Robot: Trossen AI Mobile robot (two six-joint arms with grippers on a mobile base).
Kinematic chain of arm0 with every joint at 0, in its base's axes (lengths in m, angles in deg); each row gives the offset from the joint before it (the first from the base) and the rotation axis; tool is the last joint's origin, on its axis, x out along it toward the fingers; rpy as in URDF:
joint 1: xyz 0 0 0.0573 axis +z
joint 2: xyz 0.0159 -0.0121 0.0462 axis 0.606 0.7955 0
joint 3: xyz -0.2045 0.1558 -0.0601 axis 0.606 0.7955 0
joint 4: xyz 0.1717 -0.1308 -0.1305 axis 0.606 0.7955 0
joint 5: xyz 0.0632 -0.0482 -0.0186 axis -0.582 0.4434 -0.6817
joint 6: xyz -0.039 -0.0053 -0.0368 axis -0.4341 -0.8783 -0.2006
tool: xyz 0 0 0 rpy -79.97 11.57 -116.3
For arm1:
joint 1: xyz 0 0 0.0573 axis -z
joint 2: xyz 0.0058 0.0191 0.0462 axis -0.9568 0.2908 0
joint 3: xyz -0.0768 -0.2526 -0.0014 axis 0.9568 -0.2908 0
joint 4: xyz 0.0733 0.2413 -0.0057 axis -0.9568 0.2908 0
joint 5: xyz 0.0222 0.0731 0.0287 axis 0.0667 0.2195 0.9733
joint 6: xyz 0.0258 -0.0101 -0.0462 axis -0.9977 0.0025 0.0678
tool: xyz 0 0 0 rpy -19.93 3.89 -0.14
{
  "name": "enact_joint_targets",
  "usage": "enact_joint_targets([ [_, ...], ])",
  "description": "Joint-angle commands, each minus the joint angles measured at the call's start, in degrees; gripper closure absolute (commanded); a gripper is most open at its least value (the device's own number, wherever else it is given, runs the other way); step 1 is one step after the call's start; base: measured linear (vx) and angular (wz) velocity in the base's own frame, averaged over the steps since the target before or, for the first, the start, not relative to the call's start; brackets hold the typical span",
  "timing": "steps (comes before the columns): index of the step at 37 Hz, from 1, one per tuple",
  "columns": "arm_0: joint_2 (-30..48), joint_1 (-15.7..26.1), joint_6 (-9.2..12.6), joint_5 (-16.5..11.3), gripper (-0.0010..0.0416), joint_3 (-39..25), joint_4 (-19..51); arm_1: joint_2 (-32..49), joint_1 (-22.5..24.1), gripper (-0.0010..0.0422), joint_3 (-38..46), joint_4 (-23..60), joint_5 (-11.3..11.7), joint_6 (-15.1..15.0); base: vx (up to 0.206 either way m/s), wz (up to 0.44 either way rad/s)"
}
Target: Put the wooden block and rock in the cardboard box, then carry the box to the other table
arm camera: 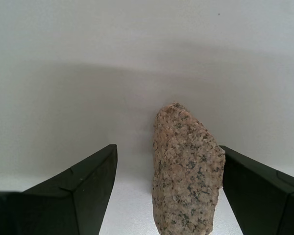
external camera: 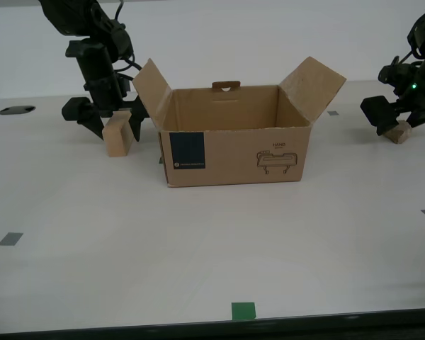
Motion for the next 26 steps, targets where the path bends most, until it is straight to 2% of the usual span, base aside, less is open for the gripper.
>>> enact_joint_targets([
  [1, 0.00, -0.02, -0.17, -0.15, 0.0139, 0.02, -0.09, 0.02, 0.04, 0.0078, 0.02, 0.17, -0.11, 0.28, 0.000, 0.000],
  [12, 0.00, -0.02, -0.20, -0.15, 0.0157, 1.33, -0.55, 0.02, 0.04, 0.0078, 0.04, 0.24, -0.11, 0.33, 0.000, 0.000],
  [26, 0.00, -0.11, -0.15, 0.31, 0.0134, 3.26, -3.69, 0.02, 0.07, 0.0078, 0.04, 0.37, -0.11, 0.33, 0.000, 0.000],
])
